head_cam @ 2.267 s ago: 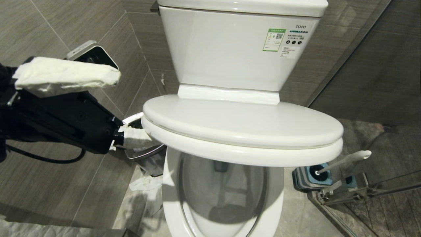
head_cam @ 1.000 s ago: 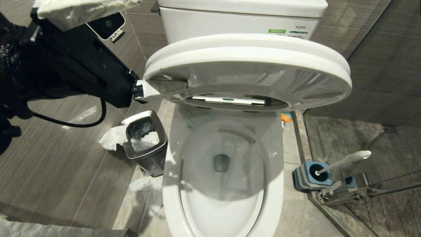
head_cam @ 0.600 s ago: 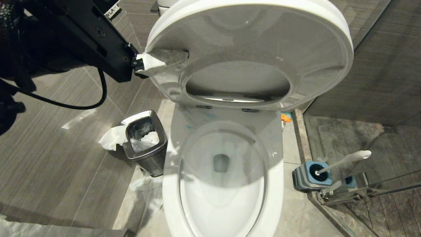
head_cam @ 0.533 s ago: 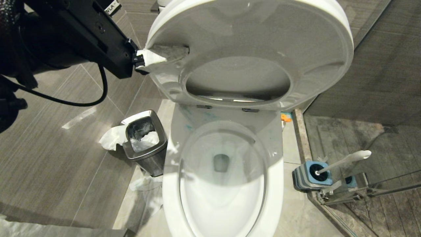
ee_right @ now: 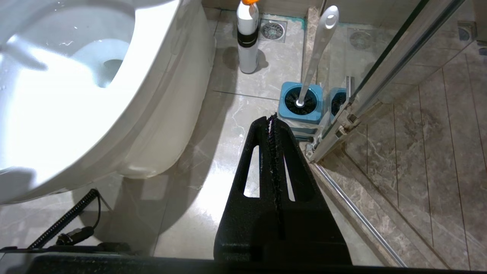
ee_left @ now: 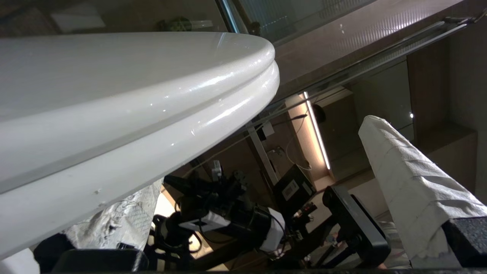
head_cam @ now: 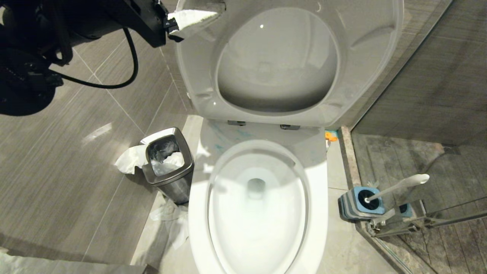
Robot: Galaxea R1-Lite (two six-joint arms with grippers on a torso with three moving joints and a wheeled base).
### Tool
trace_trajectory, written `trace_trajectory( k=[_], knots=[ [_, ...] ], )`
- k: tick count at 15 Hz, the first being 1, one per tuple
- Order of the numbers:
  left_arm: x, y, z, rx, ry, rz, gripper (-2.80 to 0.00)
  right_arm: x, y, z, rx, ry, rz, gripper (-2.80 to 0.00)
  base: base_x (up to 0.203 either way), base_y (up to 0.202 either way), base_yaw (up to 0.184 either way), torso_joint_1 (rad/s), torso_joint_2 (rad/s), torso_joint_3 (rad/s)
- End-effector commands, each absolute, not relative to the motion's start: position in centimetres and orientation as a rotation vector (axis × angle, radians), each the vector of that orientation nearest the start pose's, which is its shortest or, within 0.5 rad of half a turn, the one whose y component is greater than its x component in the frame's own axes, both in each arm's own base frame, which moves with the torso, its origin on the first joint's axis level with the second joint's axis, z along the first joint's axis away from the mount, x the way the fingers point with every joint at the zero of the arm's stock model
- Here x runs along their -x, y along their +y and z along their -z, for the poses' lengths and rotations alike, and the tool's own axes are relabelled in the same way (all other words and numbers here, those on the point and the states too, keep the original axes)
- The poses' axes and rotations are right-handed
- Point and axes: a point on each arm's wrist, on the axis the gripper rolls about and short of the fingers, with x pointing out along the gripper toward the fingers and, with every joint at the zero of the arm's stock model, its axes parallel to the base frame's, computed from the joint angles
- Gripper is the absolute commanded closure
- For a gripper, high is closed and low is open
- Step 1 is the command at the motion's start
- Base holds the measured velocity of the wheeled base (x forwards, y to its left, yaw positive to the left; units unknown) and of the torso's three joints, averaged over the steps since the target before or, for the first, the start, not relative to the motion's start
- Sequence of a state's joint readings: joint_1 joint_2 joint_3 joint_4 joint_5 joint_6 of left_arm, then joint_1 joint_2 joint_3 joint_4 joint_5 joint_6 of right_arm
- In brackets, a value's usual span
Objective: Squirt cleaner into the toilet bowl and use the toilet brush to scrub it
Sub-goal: Use the left hand to lift the toilet lid slightly
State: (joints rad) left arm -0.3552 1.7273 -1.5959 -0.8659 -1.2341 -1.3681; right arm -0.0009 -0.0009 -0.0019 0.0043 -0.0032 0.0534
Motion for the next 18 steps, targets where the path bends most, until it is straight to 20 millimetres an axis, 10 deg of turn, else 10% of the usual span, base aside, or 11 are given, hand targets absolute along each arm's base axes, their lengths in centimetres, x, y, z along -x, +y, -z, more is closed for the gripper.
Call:
trace_trajectory(
  k=[1,18],
  knots=[
    [-29.8,-12.8,-40.3,0.687,0.392,1.661,-2.8,2.3,0.0,-7.6,-0.054,0.002,0.003,0.0,0.0,0.0,0.0,0.0,0.0,0.0],
    [-36.6,-13.7,-38.2,0.701,0.113,1.504,-2.8,2.3,0.0,-7.6,-0.054,0.002,0.004,0.0,0.0,0.0,0.0,0.0,0.0,0.0]
  ],
)
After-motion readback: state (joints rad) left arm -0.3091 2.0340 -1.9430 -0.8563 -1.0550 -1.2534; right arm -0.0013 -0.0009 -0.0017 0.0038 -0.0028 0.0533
